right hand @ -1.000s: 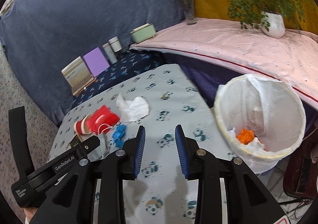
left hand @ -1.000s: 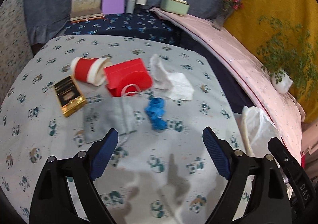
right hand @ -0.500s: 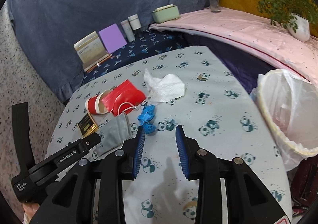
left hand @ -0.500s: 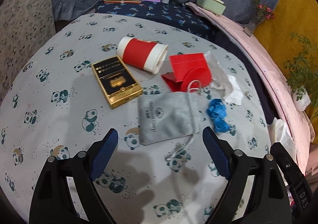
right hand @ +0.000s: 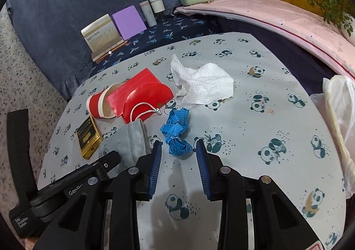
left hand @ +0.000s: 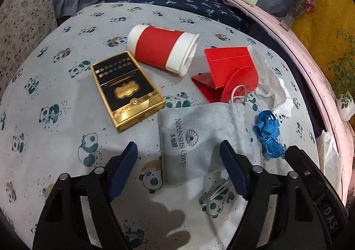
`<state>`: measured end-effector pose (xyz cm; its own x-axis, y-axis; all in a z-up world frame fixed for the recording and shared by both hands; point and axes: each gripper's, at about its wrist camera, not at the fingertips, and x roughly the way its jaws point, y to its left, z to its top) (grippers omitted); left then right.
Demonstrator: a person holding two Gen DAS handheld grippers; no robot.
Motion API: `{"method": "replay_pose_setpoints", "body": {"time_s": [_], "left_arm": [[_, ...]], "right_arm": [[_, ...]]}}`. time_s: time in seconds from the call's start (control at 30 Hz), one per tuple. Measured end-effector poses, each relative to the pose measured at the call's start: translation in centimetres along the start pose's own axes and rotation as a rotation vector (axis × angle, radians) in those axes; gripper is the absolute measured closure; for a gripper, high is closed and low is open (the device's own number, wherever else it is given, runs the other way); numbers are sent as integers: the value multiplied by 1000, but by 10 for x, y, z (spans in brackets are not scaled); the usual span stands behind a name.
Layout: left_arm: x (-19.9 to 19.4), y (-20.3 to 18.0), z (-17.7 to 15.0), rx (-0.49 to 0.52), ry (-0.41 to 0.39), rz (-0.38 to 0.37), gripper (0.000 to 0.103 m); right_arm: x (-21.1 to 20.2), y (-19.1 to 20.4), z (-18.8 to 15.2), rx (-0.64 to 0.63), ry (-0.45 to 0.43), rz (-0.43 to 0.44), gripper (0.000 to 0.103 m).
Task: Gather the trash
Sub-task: 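Grasp the blue tape measure with the right tool while the left tool grasps the grey pouch, then carry the tape measure and grey pouch over the bin and open both tools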
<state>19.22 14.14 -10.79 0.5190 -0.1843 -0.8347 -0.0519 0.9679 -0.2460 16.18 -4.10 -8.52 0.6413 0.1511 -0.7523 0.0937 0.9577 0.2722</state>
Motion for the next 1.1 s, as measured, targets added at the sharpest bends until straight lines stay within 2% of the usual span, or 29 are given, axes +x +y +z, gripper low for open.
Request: {"method": "replay_pose_setpoints", "body": {"time_s": [0.1,0.23,0.33,0.4,0.47,0.57,0.8,1.1], "left_arm": [[3,-4,1,21,5,-20,52],[5,-9,3,38,13,-41,79],[6,-11,2,43,24,-60,92],[6,-13,1,50,23,-63,96],[4,-15,0,57,22,-68,97],[-2,-19,0,63,9,-75,98],[-31,-34,-1,90,-38,-111,98],[-76,-80,-10,169,-98,-167,98]], "right_arm": [[11,0,1,0,14,1,71],[25,-2,3,1,29,-4,71],[34,-3,2,5,44,8,71],[38,-4,1,3,49,14,74],[38,-2,0,-6,54,23,82],[31,0,-1,-14,38,22,85],[-5,-5,2,0,-33,27,86],[-65,-31,4,42,-129,10,86]]}}
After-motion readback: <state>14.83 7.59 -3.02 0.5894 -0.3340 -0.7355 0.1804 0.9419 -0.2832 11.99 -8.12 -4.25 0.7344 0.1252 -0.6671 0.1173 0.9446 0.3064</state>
